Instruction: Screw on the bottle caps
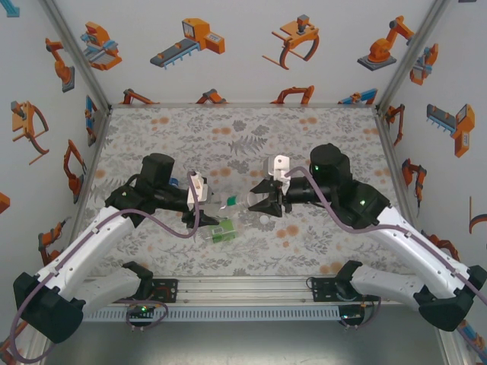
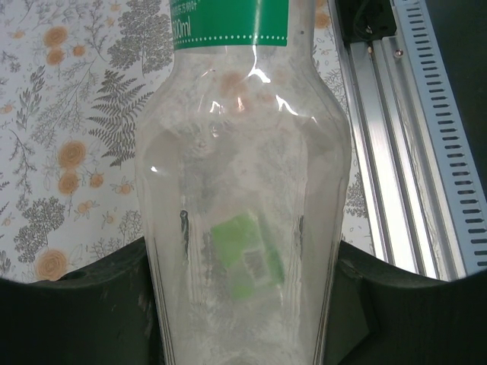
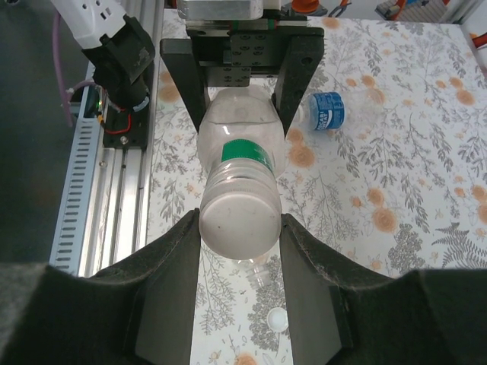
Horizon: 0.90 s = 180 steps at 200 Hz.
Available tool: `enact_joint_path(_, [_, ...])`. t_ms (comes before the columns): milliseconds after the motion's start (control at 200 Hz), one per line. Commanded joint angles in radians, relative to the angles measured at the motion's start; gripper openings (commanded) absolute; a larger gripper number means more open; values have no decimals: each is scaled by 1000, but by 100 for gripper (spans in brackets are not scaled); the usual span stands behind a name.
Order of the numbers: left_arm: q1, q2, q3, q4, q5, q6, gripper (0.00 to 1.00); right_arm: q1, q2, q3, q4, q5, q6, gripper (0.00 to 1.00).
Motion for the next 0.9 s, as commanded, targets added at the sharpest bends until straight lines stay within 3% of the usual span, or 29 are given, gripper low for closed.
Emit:
enact_joint_path(0, [-10,-17,5,86,105,-17,0,8,-11,-41,15,19,39,0])
enact_joint_path(426, [-13,-3,22,88,108,-24,0,8,77,-10,13,-67,68,0])
enact_joint_path(576, [-13,-8,19,90,103,-25,0,8,88,-14,20,-43,120,0])
enact_joint_path(696, [-13,-20,1,117,78,-43,0,9,79,-41,39,25,233,0])
enact_joint_path(896, [-13,-30,-29,160,38,-65,0,11,63,-96,108,197,642,0])
